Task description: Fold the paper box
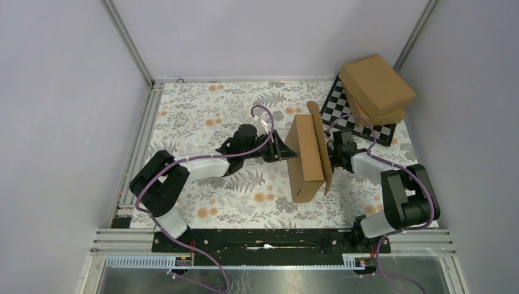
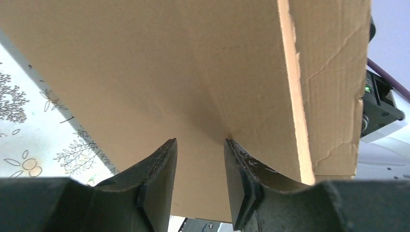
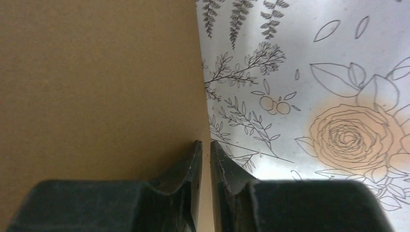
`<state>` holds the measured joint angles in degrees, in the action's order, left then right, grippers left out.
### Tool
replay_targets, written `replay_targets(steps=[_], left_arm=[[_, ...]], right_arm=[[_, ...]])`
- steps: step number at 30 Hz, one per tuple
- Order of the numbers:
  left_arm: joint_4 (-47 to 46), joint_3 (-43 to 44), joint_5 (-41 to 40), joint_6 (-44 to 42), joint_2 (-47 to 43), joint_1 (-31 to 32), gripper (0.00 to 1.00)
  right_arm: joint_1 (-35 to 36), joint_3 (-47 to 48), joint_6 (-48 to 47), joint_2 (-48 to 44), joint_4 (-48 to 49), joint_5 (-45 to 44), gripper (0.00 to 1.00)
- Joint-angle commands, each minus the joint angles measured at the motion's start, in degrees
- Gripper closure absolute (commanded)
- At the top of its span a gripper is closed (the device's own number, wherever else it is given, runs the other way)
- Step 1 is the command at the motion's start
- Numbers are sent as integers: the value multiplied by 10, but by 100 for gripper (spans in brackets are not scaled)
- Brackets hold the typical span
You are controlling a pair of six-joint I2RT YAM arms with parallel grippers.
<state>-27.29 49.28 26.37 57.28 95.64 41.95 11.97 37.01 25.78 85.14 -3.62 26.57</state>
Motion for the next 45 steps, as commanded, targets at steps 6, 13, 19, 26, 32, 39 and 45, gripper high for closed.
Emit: replay_targets(steps=[6, 13, 19, 26, 32, 39, 45], left_arm=[[-44, -12, 14, -7, -14, 3, 59], [-25, -23, 3, -23, -32, 3, 58], [-16, -27, -2, -31, -38, 2, 58], [-16, -31, -3, -35, -43, 1, 58], [-20, -37, -2, -36, -50, 0, 58], [-34, -47, -2, -30, -51, 1, 58], [-53, -54, 2, -18, -51, 2, 58]], right_arm=[[10, 52, -38, -43, -78, -71, 74], [10, 89, -45, -120, -160, -146, 69], [-6, 109, -29, -206, -193, -180, 64], [-8, 143, -27, -299, -201, -210, 23], [-7, 173, -4, -333, -190, -158, 0], [91, 250, -8, -227, -260, -118, 0], [190, 304, -21, -157, -343, -248, 0]])
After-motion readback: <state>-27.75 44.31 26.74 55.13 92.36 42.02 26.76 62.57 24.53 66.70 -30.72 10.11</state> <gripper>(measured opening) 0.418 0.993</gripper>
